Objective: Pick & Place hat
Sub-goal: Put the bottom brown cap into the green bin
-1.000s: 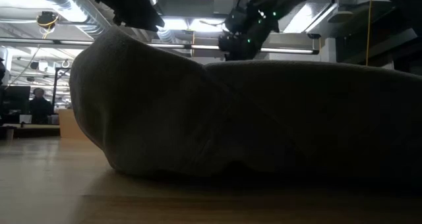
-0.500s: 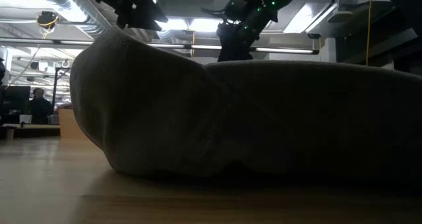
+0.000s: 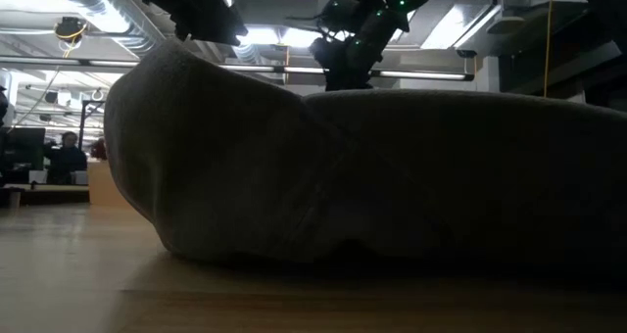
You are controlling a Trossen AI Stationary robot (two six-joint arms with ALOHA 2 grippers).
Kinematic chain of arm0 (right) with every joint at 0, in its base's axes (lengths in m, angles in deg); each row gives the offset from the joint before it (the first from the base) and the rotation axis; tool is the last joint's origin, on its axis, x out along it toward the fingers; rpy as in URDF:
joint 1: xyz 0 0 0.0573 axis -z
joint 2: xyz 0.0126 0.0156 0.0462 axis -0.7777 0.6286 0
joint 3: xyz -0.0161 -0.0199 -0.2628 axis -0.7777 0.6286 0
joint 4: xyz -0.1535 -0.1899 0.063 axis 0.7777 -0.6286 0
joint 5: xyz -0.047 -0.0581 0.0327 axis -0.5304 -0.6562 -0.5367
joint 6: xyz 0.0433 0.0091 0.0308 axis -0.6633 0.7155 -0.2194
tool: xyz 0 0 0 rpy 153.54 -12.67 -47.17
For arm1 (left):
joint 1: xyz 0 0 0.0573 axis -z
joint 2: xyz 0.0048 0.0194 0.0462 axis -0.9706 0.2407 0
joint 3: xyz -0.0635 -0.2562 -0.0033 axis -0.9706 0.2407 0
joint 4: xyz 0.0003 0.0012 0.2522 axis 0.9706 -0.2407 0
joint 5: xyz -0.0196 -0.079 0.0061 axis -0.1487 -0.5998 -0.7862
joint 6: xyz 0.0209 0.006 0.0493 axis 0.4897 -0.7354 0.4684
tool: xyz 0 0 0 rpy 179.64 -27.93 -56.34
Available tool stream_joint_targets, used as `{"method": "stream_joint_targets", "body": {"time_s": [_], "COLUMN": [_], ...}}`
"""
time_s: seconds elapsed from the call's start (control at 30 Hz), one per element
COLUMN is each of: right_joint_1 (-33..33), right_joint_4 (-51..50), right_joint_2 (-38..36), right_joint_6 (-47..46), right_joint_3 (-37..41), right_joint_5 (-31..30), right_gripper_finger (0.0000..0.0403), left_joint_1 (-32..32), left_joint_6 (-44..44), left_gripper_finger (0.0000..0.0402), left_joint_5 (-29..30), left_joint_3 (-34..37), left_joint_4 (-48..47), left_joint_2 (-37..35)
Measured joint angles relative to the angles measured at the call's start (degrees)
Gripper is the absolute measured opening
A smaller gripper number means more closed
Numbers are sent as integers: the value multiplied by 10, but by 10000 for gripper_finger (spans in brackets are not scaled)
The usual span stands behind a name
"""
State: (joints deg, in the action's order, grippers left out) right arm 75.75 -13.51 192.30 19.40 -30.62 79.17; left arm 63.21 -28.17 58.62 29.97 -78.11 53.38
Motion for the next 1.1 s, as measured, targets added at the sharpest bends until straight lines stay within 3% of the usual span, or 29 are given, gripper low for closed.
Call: {"method": "stream_joint_targets", "body": {"time_s": [0.27,0.67,0.87,1.1], "right_joint_1": [-16,-18,-18,-17], "right_joint_4": [60,171,136,-27], "right_joint_2": [42,131,113,28], "right_joint_6": [-53,-56,-24,71], "right_joint_3": [24,24,24,-53], "right_joint_5": [-27,-33,-10,14], "right_gripper_finger": [6,6,14,23], "left_joint_1": [0,0,0,0], "left_joint_6": [16,16,16,12], "left_gripper_finger": [208,207,207,207], "left_joint_5": [0,0,0,0], "left_joint_3": [0,0,0,0], "left_joint_4": [0,-34,-39,-39], "left_joint_2": [0,0,0,0]}}
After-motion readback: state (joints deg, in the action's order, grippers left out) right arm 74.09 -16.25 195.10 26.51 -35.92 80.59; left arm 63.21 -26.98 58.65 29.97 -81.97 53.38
